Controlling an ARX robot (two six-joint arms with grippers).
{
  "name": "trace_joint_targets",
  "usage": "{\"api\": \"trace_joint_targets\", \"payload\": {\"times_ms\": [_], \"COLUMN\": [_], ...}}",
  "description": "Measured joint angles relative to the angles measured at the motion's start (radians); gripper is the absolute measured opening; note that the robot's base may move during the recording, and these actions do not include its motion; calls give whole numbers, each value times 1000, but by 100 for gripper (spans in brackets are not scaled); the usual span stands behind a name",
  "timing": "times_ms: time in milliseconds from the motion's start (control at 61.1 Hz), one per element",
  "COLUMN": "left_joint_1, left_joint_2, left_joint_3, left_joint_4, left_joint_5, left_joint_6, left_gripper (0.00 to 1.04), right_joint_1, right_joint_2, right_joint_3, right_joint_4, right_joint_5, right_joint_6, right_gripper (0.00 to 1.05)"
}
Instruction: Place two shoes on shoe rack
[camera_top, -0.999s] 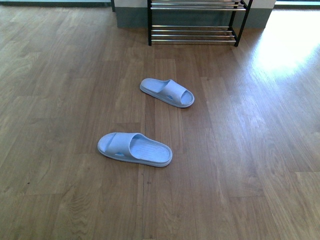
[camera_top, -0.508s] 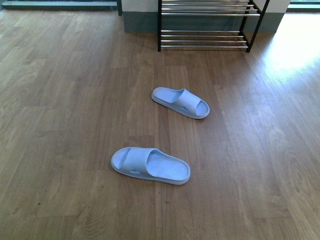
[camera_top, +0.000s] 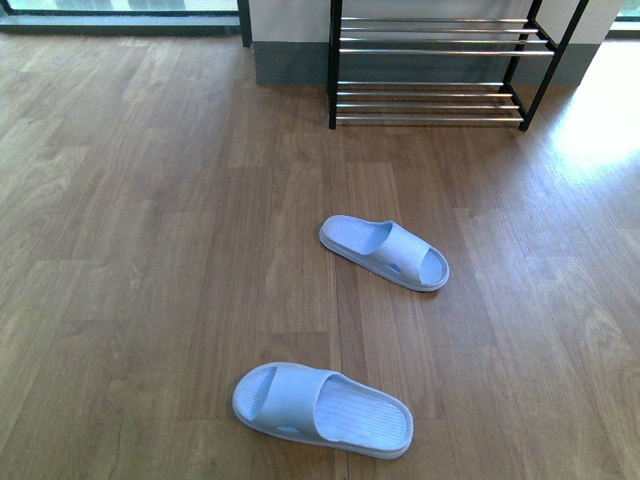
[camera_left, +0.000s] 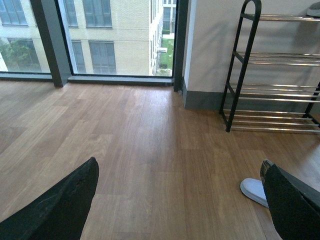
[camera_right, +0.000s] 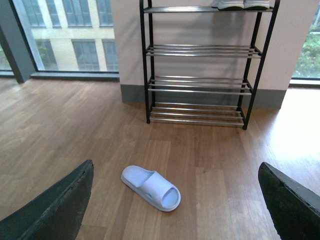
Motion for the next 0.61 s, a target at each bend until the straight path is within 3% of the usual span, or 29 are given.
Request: {"api": "trace_joint_targets", "payload": {"times_ms": [295,459,606], "left_joint_1": [0,0,0], "left_joint_2": [0,0,0], "left_joint_3": [0,0,0], "left_joint_4": [0,0,0], "left_joint_5": [0,0,0], "left_joint_6": [0,0,0], "left_gripper": [95,95,95], "right_joint_1": [10,-12,-5], "right_joint_2": [105,654,1311], "right_joint_3": [9,33,191], "right_joint_4": [5,408,789], "right_joint_5": [-24,-136,-150], "right_joint_6": [-39,-156,-240], "right_gripper": [95,95,95]}}
